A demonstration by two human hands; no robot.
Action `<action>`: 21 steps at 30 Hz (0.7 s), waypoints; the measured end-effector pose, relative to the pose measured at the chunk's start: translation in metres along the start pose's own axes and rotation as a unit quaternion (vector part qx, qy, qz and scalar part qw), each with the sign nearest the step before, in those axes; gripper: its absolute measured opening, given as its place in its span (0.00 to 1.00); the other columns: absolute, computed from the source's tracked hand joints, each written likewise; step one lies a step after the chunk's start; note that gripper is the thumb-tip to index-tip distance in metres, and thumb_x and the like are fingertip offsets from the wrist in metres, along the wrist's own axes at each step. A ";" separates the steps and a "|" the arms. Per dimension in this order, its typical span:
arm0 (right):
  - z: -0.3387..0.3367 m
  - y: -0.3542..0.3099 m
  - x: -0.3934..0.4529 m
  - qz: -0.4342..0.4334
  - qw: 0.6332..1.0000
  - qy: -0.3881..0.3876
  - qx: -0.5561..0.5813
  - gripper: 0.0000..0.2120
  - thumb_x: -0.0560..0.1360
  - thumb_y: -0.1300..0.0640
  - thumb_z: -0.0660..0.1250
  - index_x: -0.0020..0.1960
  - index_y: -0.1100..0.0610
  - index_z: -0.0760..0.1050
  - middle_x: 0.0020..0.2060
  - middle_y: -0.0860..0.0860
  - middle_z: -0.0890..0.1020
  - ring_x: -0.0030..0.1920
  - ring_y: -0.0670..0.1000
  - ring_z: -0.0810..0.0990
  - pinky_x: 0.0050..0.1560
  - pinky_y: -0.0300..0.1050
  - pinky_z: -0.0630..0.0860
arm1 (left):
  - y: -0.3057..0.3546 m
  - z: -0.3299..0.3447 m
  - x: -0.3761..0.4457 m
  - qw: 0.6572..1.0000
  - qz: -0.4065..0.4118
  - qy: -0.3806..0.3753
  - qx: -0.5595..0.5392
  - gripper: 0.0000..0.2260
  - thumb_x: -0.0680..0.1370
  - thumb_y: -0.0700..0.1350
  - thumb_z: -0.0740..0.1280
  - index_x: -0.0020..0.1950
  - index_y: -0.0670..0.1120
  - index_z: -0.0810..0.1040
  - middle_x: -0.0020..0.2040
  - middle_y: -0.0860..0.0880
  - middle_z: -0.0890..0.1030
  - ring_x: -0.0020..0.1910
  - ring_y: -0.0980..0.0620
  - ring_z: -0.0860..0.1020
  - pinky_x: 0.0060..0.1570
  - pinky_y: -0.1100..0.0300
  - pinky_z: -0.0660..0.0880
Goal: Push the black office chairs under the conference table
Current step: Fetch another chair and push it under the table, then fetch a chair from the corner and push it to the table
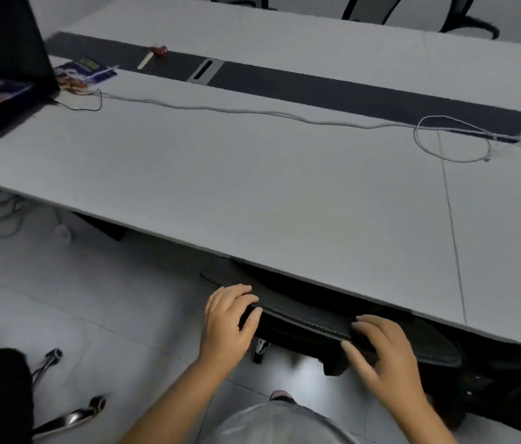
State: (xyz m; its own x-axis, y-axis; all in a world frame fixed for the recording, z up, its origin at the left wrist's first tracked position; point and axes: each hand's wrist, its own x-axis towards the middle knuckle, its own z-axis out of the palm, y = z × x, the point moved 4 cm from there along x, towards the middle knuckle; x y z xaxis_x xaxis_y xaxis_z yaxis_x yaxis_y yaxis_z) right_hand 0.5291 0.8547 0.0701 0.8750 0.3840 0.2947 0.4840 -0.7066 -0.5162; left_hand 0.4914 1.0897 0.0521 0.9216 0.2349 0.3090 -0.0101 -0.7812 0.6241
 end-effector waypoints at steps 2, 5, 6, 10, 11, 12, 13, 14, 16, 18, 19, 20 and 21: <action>0.015 -0.026 0.003 -0.026 0.995 0.000 0.096 0.23 0.76 0.41 0.55 0.49 0.59 0.76 0.51 0.53 0.76 0.55 0.45 0.72 0.61 0.27 0.62 | 0.002 0.000 -0.033 0.993 -0.090 0.030 -0.065 0.10 0.71 0.49 0.60 0.44 0.49 0.79 0.50 0.54 0.76 0.53 0.61 0.71 0.59 0.78 0.60; 0.053 -0.071 0.004 -0.092 0.971 -0.087 0.201 0.17 0.77 0.44 0.55 0.56 0.55 0.71 0.60 0.51 0.70 0.65 0.39 0.65 0.66 0.31 0.61 | -0.006 -0.004 -0.090 0.929 -0.304 0.094 -0.190 0.06 0.74 0.48 0.62 0.43 0.58 0.77 0.52 0.60 0.74 0.55 0.66 0.71 0.51 0.82 0.64; 0.068 -0.084 0.002 -0.116 0.958 -0.137 0.225 0.17 0.77 0.44 0.55 0.57 0.54 0.70 0.61 0.51 0.70 0.66 0.39 0.64 0.66 0.31 0.60 | -0.011 -0.005 -0.109 0.888 -0.379 0.124 -0.228 0.09 0.75 0.43 0.63 0.43 0.58 0.76 0.52 0.59 0.75 0.56 0.61 0.72 0.48 0.83 0.66; 0.121 -0.119 -0.014 -0.161 0.883 -0.366 0.246 0.19 0.74 0.42 0.58 0.61 0.50 0.68 0.63 0.50 0.71 0.65 0.38 0.64 0.65 0.25 0.55 | -0.027 -0.026 -0.181 0.738 -0.550 0.255 -0.295 0.09 0.77 0.35 0.58 0.53 0.45 0.73 0.57 0.46 0.74 0.56 0.53 0.70 0.41 0.81 0.69; 0.133 -0.126 -0.022 -0.175 0.870 -0.405 0.219 0.20 0.73 0.43 0.60 0.61 0.52 0.69 0.62 0.52 0.72 0.63 0.41 0.67 0.64 0.25 0.56 | -0.026 -0.035 -0.200 0.720 -0.566 0.279 -0.288 0.09 0.78 0.36 0.58 0.56 0.44 0.72 0.58 0.47 0.73 0.57 0.54 0.70 0.41 0.77 0.70; 0.146 -0.133 -0.032 -0.197 0.857 -0.435 0.191 0.22 0.71 0.45 0.60 0.61 0.55 0.70 0.62 0.54 0.73 0.62 0.46 0.70 0.63 0.27 0.57 | -0.024 -0.042 -0.220 0.704 -0.582 0.297 -0.278 0.11 0.78 0.37 0.58 0.59 0.42 0.72 0.59 0.49 0.72 0.57 0.55 0.69 0.43 0.74 0.68; 0.158 -0.141 -0.044 -0.216 0.841 -0.468 0.164 0.25 0.70 0.45 0.60 0.62 0.58 0.71 0.63 0.56 0.73 0.63 0.50 0.71 0.61 0.29 0.58 | -0.020 -0.050 -0.240 0.688 -0.598 0.317 -0.262 0.12 0.78 0.38 0.58 0.61 0.41 0.72 0.59 0.49 0.72 0.57 0.55 0.69 0.45 0.72 0.66; 0.167 -0.154 -0.057 -0.221 0.818 -0.509 0.150 0.27 0.70 0.46 0.60 0.65 0.59 0.69 0.65 0.55 0.70 0.65 0.51 0.69 0.61 0.28 0.57 | -0.016 -0.056 -0.262 0.673 -0.610 0.339 -0.246 0.13 0.78 0.38 0.59 0.62 0.39 0.71 0.58 0.49 0.72 0.57 0.54 0.69 0.45 0.73 0.66; 0.184 -0.183 -0.090 -0.261 0.752 -0.591 0.132 0.27 0.72 0.49 0.60 0.69 0.55 0.63 0.68 0.46 0.61 0.70 0.47 0.62 0.61 0.26 0.51 | -0.006 -0.065 -0.306 0.642 -0.633 0.374 -0.219 0.14 0.77 0.36 0.60 0.62 0.38 0.71 0.58 0.47 0.73 0.56 0.53 0.69 0.39 0.79 0.68; 0.195 -0.219 -0.124 -0.311 0.703 -0.625 0.134 0.24 0.74 0.52 0.61 0.69 0.53 0.62 0.66 0.42 0.58 0.68 0.42 0.59 0.59 0.24 0.49 | 0.004 -0.074 -0.349 0.612 -0.646 0.405 -0.212 0.14 0.77 0.38 0.62 0.62 0.38 0.71 0.59 0.45 0.73 0.55 0.52 0.70 0.37 0.82 0.68; 0.197 -0.241 -0.141 -0.330 0.685 -0.635 0.139 0.23 0.75 0.53 0.61 0.69 0.53 0.62 0.66 0.42 0.59 0.66 0.40 0.59 0.59 0.24 0.49 | 0.007 -0.082 -0.370 0.601 -0.647 0.422 -0.205 0.15 0.77 0.41 0.63 0.62 0.39 0.72 0.59 0.45 0.73 0.55 0.52 0.70 0.38 0.83 0.68; 0.197 -0.263 -0.159 -0.346 0.668 -0.643 0.143 0.22 0.76 0.54 0.62 0.68 0.54 0.63 0.65 0.42 0.60 0.64 0.39 0.59 0.60 0.24 0.51 | 0.009 -0.092 -0.391 0.587 -0.645 0.447 -0.200 0.15 0.76 0.43 0.63 0.62 0.40 0.72 0.59 0.46 0.73 0.55 0.53 0.70 0.38 0.83 0.67; 0.196 -0.285 -0.178 -0.358 0.652 -0.652 0.150 0.21 0.76 0.55 0.61 0.68 0.55 0.63 0.63 0.42 0.61 0.64 0.40 0.60 0.60 0.25 0.53 | 0.012 -0.104 -0.412 0.571 -0.641 0.474 -0.197 0.14 0.77 0.42 0.63 0.62 0.41 0.72 0.58 0.47 0.74 0.55 0.53 0.71 0.38 0.83 0.67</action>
State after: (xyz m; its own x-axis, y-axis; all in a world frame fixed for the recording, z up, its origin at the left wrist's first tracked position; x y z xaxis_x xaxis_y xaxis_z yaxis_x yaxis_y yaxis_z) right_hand 0.2376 1.1042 0.0070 -0.4058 0.8681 -0.2860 0.5825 0.0045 -0.8128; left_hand 0.0711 1.0436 0.0076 -0.3520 0.8209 -0.4496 0.1786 0.5304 0.8287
